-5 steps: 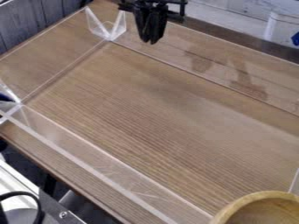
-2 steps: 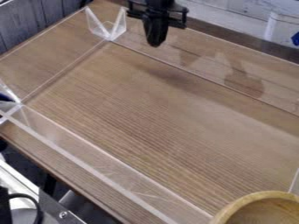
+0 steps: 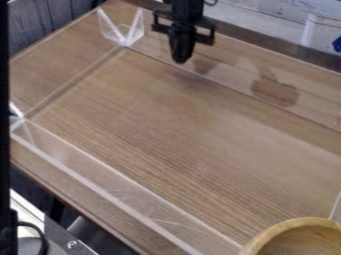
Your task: Remove the green block from inside the brown bowl and put it on the table
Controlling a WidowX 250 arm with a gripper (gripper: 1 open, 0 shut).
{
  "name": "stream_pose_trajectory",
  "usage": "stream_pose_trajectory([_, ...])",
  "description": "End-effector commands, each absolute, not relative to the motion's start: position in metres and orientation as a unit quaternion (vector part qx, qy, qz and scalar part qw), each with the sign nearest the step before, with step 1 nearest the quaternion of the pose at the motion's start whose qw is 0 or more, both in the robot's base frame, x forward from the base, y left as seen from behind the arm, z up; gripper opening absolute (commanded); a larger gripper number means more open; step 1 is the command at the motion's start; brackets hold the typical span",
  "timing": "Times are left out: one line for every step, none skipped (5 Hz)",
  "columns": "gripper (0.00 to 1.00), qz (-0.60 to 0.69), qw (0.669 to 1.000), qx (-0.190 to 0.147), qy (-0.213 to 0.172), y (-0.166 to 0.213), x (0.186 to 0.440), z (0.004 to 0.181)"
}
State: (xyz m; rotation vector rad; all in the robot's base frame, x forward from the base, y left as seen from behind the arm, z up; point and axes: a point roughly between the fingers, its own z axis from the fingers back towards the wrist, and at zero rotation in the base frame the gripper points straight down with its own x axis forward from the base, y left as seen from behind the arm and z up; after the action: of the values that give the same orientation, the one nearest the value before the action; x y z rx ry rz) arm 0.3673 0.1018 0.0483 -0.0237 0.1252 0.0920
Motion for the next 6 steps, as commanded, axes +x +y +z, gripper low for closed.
stream_pose_trajectory([0.0, 0.027, 1.0, 0.0, 0.006, 0.098, 0.379, 0.076])
stream_pose_trajectory([1.0, 0.017, 1.0, -0.001, 0.004, 0.096, 0.376, 0.07])
stream_pose_trajectory([0.0, 0.017, 1.0, -0.013, -0.01, 0.1, 0.376, 0.062])
stream_pose_trajectory([0.0, 0.018, 0.999, -0.026, -0.024, 0.102, 0.375, 0.061])
stream_pose_trajectory([0.0, 0.008, 1.0, -0.023, -0.018, 0.101, 0.373, 0.064])
stream_pose_trajectory([0.0, -0.002, 1.0, -0.021, -0.011, 0.1, 0.372, 0.065])
